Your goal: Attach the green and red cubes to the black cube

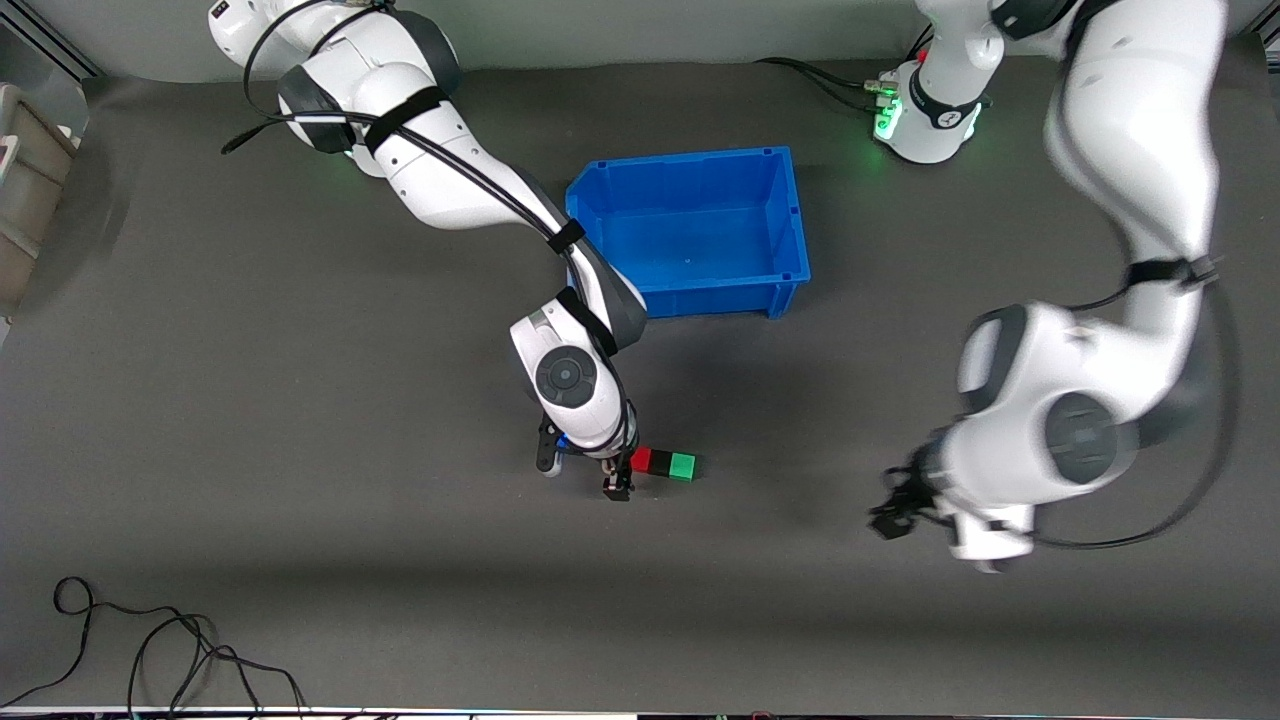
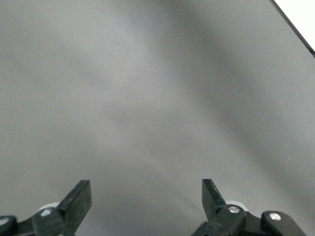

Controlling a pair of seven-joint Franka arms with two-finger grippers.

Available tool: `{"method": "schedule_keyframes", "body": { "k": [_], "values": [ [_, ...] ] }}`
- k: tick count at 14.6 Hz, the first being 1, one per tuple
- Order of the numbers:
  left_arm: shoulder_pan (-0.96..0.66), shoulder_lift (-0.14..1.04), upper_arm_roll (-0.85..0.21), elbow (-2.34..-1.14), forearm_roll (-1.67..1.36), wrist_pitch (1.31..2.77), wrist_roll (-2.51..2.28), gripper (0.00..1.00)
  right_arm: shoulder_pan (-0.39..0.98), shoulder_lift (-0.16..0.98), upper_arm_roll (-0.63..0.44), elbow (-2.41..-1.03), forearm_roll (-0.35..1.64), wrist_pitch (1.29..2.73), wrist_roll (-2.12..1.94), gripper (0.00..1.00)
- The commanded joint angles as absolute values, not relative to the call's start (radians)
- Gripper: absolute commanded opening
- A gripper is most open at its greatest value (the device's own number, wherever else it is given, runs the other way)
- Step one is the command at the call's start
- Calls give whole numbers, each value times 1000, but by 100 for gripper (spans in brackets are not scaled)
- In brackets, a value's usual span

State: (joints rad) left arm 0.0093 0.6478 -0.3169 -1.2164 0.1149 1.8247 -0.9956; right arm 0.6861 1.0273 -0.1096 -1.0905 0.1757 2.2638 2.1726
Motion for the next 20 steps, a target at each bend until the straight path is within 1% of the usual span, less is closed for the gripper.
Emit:
{"method": "schedule_keyframes", "body": {
  "k": [1,4,7,9,11,12,16,18,20],
  "values": [
    [112,477,-336,-1371,94,1769,-717,100,684,938,-109,-1094,161,2139,2065,99],
    [187,407,-336,-1420,94,1709,-573,100,640,823,-107,-1100,166,1979,1901,99],
    [250,249,-336,-1575,80,1724,-358,100,606,689,-118,-1108,164,1751,1574,99],
    [262,157,-331,-1636,75,1691,-289,100,550,591,-121,-1124,161,1611,1331,99],
    [282,34,-324,-1770,74,1718,-224,100,502,496,-129,-1149,150,1507,1083,99],
    [294,5,-324,-1796,60,1726,-184,100,485,461,-152,-1154,149,1464,960,99],
    [293,-70,-322,-1801,-8,1690,-153,100,486,367,-313,-1163,126,1353,520,98],
    [282,-68,-325,-1798,-14,1692,-155,100,486,324,-359,-1198,77,1350,352,98],
    [278,-39,-328,-1790,-6,1710,-155,100,486,301,-405,-1222,60,1350,212,98]
  ]
}}
